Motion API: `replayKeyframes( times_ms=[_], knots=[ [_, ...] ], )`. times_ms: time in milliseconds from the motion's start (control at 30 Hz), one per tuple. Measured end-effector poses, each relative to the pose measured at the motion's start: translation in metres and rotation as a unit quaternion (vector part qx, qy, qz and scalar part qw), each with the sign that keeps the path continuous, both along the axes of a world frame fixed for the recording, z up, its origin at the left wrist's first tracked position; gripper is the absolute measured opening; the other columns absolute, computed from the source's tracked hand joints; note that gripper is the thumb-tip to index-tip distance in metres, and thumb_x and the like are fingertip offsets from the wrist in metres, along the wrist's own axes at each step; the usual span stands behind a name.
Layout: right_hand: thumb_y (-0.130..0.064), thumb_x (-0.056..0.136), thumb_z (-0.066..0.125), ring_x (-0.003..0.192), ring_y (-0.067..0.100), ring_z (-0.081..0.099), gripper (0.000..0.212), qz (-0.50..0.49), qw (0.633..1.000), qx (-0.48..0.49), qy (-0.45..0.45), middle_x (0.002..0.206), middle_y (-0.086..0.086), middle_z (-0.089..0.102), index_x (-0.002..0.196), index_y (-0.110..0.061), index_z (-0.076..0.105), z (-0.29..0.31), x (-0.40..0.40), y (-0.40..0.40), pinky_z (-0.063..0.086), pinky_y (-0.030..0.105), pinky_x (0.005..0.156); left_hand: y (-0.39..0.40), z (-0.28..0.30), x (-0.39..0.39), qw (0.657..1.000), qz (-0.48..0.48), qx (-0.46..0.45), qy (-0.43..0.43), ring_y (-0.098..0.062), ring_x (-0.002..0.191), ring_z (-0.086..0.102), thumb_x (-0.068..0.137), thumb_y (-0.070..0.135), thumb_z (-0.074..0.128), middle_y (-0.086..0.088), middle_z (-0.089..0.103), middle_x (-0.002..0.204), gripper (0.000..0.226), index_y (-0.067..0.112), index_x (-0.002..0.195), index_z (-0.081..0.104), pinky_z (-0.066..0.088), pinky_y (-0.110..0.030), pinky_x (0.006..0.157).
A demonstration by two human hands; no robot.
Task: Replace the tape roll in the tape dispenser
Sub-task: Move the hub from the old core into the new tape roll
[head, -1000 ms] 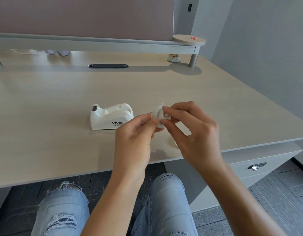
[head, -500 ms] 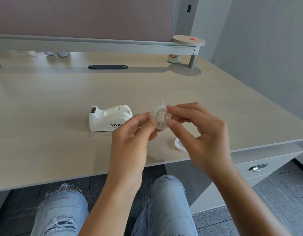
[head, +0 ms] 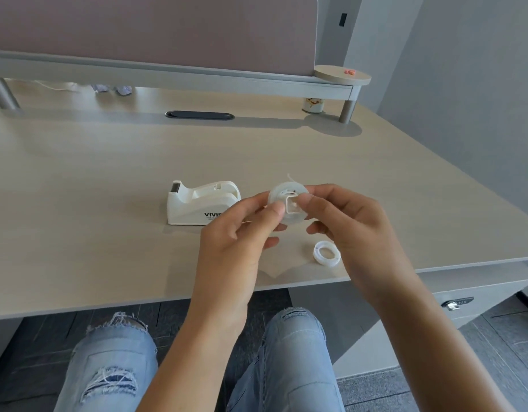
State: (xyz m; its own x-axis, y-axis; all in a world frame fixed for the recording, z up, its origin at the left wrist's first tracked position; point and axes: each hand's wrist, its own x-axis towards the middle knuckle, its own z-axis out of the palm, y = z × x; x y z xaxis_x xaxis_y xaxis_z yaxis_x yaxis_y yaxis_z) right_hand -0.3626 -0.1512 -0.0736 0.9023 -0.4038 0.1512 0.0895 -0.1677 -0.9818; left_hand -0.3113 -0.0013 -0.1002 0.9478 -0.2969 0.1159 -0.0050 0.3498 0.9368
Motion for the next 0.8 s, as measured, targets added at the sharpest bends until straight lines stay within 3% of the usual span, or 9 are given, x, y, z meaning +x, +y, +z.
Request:
replayKeyframes(
  times_ms=[100,233,367,533,800],
  knots=[
    [-0.018,0.095,0.071,0.078,0.002,0.067,0.017,0.016,1.000,-0.012,-0.015,0.090,-0.002,0.080,0.107,-0.010,0.080,0.000,0.002,0.008,0.054,0.017,0.072,0.007,0.002,0.003,0.999,0.022,0.031,-0.018,-0.014,0.082,0.072,0.086,0.027,0.080,-0.003,0.080,0.090,0.015,0.023,0.100,0.082,0.055,-0.030,0.075],
    [-0.023,0.089,0.076,0.086,0.009,0.070,0.021,0.032,0.999,-0.012,-0.021,0.100,0.004,0.083,0.107,-0.012,0.080,0.002,0.005,0.022,0.057,0.025,0.077,0.024,0.003,0.005,0.999,0.028,0.016,-0.021,-0.011,0.073,0.070,0.089,0.022,0.077,0.001,0.079,0.084,0.010,0.020,0.097,0.083,0.058,-0.031,0.079],
    [-0.027,0.084,0.078,0.086,0.010,0.069,0.026,0.032,0.999,-0.016,-0.019,0.102,0.008,0.083,0.103,-0.011,0.081,0.005,0.009,0.035,0.054,0.028,0.078,0.041,0.007,0.008,0.999,0.024,0.004,-0.022,-0.014,0.072,0.069,0.089,0.018,0.076,-0.005,0.078,0.083,0.009,0.016,0.094,0.084,0.060,-0.042,0.088],
    [-0.016,0.089,0.078,0.081,0.011,0.070,0.017,0.051,0.998,-0.004,-0.029,0.097,0.012,0.083,0.102,-0.005,0.079,0.005,0.017,0.052,0.056,0.023,0.073,0.057,0.007,0.010,0.998,0.046,0.020,-0.034,-0.013,0.081,0.072,0.091,0.018,0.075,-0.003,0.083,0.095,0.012,0.015,0.100,0.083,0.060,-0.033,0.082],
    [-0.019,0.086,0.079,0.077,0.011,0.069,0.023,0.059,0.996,-0.017,-0.059,0.095,0.015,0.082,0.101,-0.001,0.079,0.005,0.020,0.060,0.057,0.022,0.072,0.064,0.007,0.010,0.997,0.059,0.014,-0.039,-0.019,0.081,0.074,0.084,0.028,0.076,-0.006,0.083,0.095,0.020,0.018,0.099,0.084,0.056,-0.056,0.100]
  ],
)
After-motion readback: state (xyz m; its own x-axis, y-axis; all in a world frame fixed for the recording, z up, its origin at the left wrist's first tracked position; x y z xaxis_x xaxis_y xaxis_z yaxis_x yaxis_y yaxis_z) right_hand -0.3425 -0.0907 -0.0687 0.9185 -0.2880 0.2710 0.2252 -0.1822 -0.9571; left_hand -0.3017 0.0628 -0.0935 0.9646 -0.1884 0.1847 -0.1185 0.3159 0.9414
